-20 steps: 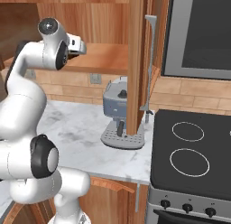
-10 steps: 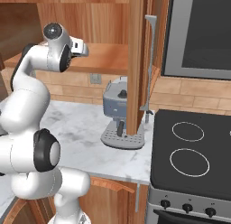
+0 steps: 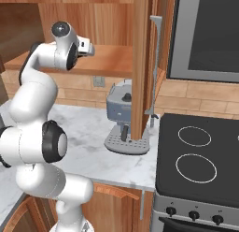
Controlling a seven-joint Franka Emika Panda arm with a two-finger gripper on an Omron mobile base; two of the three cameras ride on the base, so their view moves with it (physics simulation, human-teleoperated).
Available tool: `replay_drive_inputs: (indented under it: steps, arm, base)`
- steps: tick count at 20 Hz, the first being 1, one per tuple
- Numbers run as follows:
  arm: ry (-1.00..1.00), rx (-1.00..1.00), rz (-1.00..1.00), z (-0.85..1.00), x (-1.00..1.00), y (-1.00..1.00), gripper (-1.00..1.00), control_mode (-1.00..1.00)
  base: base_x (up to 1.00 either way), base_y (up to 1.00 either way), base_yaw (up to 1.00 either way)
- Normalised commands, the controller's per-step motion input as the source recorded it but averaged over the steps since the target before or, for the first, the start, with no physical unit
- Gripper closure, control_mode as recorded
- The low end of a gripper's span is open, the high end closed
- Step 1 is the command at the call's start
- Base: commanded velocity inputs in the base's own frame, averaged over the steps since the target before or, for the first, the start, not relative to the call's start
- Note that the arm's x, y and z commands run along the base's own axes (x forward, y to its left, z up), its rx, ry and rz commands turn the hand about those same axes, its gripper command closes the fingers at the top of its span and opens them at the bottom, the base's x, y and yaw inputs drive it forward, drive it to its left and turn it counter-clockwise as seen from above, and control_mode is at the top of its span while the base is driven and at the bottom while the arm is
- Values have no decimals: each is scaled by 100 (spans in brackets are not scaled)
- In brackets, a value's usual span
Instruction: Pick the sweet potatos from the cabinet and place them in one bowl. Pick the potato from the sink and place it in the other bowl.
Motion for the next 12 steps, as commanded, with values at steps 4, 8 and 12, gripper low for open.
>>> replay_drive_inputs:
  steps: [4,8,12]
  arm:
    - [3,0,0,0,5,1,-100,-100]
    - [1,0,0,0,0,1,-100,-100]
    - [-4,1,-4,1,0,0,-100,-100]
  base:
    - [0,0,0]
    - [0,0,0]
    - [0,0,0]
